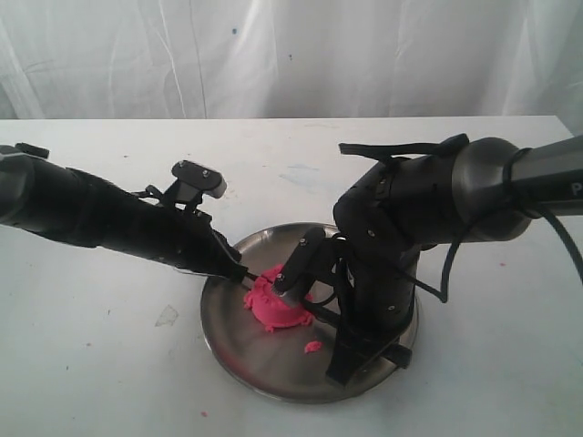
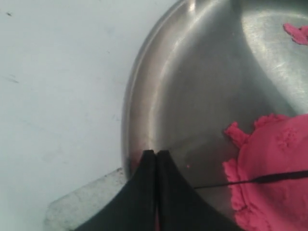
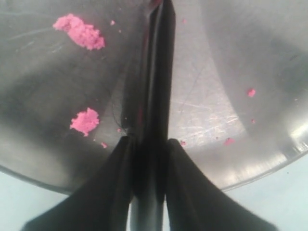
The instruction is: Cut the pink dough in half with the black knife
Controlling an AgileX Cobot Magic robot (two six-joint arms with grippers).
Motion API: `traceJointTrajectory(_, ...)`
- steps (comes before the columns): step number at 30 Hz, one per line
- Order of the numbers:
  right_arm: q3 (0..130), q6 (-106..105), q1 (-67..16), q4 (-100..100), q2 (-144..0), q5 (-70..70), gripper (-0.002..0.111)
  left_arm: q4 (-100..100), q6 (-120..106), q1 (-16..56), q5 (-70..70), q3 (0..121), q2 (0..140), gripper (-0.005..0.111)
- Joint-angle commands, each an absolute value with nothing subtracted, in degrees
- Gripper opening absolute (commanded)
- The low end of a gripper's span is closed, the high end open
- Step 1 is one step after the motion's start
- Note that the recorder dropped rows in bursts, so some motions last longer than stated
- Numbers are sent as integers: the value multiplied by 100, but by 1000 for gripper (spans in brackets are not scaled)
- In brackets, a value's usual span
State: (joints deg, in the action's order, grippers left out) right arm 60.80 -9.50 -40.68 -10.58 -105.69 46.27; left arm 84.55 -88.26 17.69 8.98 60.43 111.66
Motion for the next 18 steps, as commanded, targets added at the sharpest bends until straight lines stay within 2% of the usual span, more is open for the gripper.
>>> traceJointTrajectory(1,6052,-966,-4093,-1005,-10622,4503,0,8457,-8826,1781,687,6010,10661,0)
traceJointTrajectory(4,6052,-966,-4093,-1005,-10622,4503,0,8599,-8776,1781,1040,5999,10598,0)
traceJointTrajectory(8,6052,-969,-4093,-994,-10622,4503,0,8718,-8713,1804,2285,5999,10770,0)
traceJointTrajectory(18,6052,-969,-4093,-994,-10622,4503,0,8745,-8713,2001,1908,5999,11029,0)
